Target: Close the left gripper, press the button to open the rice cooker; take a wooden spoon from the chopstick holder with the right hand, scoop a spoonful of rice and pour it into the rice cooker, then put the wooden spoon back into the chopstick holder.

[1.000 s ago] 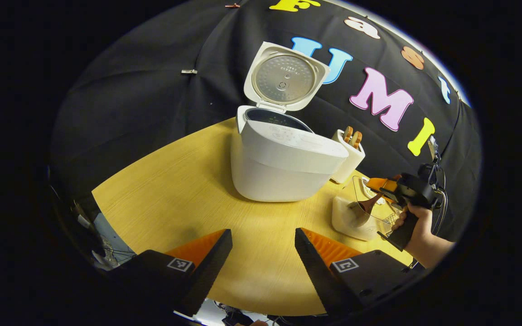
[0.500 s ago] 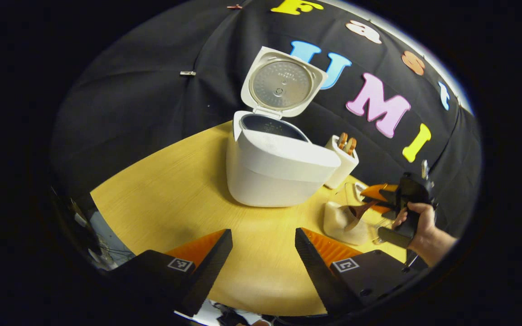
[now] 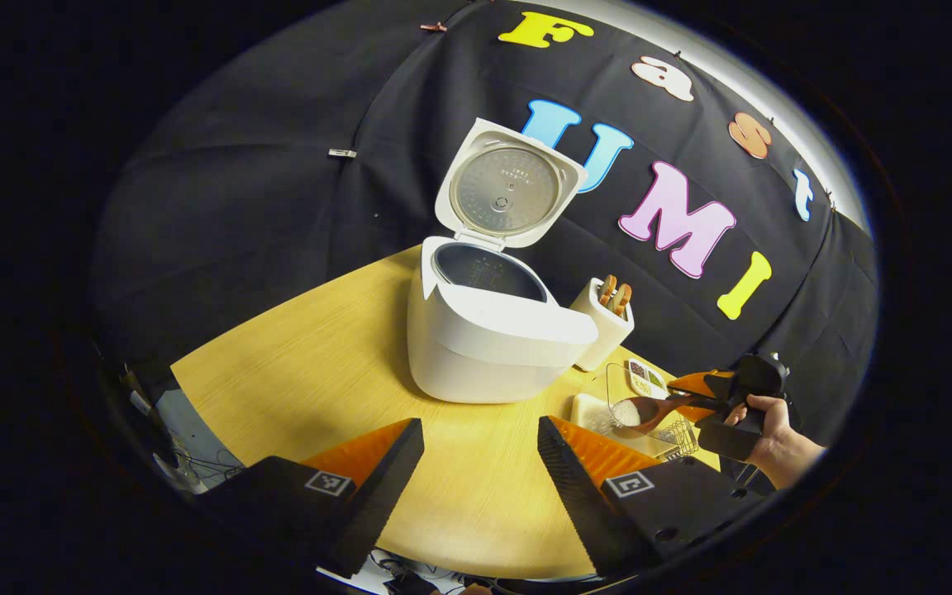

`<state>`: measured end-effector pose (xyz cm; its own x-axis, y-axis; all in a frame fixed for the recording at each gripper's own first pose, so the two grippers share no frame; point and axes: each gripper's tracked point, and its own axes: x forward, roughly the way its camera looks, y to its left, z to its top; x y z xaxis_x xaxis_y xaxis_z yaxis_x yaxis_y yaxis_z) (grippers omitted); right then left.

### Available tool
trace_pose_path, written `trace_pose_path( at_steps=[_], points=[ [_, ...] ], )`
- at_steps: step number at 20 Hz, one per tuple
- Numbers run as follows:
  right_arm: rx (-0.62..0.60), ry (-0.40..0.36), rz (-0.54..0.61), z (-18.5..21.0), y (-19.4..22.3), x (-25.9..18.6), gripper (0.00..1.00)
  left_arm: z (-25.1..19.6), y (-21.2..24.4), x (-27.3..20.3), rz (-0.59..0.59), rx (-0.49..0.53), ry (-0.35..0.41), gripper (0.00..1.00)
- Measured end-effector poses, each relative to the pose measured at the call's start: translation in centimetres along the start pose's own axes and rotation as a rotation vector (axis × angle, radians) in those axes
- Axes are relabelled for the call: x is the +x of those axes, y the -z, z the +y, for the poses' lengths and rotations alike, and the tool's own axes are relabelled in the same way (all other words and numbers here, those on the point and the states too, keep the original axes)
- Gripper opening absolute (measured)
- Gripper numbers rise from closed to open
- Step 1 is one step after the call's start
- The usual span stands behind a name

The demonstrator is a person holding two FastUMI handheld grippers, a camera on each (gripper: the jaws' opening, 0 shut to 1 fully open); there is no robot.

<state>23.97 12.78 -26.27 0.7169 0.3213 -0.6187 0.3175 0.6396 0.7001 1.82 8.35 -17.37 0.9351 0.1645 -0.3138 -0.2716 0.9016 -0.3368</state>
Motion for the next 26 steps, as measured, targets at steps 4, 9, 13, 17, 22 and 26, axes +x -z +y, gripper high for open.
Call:
trace_pose_path(
  at_steps=[4,9,13,17,22,26],
  points=[
    [0.076,-0.01,-0.036,-0.3,-1.7,-1.9,0.23,0.8,0.1,-1.1,-0.012,-0.012,-0.005,0.96],
    [0.143,-0.046,-0.059,1.1,-2.4,-4.7,0.23,1.3,0.1,-2.2,-0.033,0.002,0.018,0.96],
    [0.209,-0.098,-0.089,3.6,-2.7,-6.3,0.23,1.7,0.8,-2.9,-0.024,0.007,0.051,0.96],
    [0.24,-0.143,-0.07,6.5,-1.6,-7.0,0.23,2.7,1.1,-3.5,-0.035,0.0,0.051,0.96],
    [0.263,-0.19,-0.043,10.8,0.0,-6.4,0.23,4.4,1.2,-4.2,-0.051,-0.035,0.013,0.96],
    [0.226,-0.254,-0.02,16.0,1.8,-5.8,0.23,6.0,2.0,-4.4,-0.029,-0.066,-0.004,0.96]
  ],
)
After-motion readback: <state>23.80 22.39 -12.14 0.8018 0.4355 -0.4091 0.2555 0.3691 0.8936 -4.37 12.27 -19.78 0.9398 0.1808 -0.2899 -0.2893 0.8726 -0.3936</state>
